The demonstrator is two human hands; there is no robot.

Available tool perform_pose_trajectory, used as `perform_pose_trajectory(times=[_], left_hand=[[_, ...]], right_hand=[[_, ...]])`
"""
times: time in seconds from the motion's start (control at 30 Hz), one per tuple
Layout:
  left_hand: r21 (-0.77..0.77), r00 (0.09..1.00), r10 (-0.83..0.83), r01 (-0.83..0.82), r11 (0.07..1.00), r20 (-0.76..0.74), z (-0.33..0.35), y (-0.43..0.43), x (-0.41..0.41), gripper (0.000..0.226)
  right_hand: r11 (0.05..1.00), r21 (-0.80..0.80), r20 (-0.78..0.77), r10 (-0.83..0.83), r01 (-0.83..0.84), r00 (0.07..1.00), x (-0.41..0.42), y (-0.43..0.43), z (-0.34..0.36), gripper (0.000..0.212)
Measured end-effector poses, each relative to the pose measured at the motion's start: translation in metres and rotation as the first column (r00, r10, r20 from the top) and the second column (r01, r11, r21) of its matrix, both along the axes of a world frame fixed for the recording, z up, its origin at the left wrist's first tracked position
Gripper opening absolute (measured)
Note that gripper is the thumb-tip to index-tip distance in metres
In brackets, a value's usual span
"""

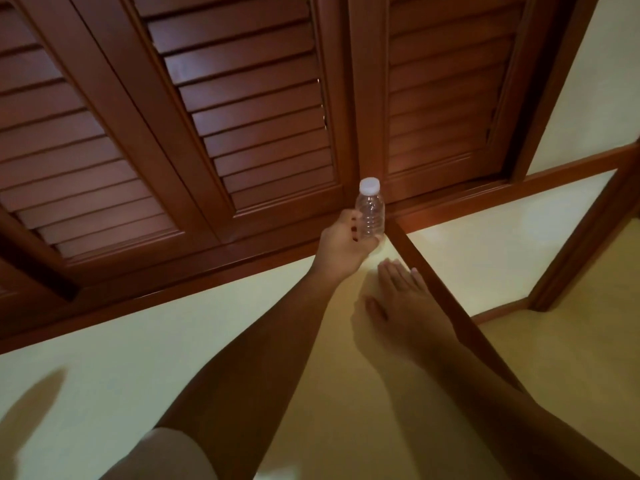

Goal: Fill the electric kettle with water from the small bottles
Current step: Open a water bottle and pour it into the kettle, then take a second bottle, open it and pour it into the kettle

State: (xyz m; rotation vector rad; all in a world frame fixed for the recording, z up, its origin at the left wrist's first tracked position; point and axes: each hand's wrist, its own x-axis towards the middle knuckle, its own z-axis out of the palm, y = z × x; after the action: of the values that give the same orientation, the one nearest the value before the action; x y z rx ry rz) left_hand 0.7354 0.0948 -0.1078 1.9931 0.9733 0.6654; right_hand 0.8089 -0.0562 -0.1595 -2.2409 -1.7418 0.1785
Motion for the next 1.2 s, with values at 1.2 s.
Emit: perform_pose_trajectory(times=[1.2], left_hand=[[0.278, 0.760, 0.649, -0.616, 0.737, -0.036, 0.014, -0.289, -0.516, 0.056]], right_hand=[[0.518, 0.365, -0.365, 0.844, -0.773, 0.393, -0.394, -0.075, 0.061, 0.049]])
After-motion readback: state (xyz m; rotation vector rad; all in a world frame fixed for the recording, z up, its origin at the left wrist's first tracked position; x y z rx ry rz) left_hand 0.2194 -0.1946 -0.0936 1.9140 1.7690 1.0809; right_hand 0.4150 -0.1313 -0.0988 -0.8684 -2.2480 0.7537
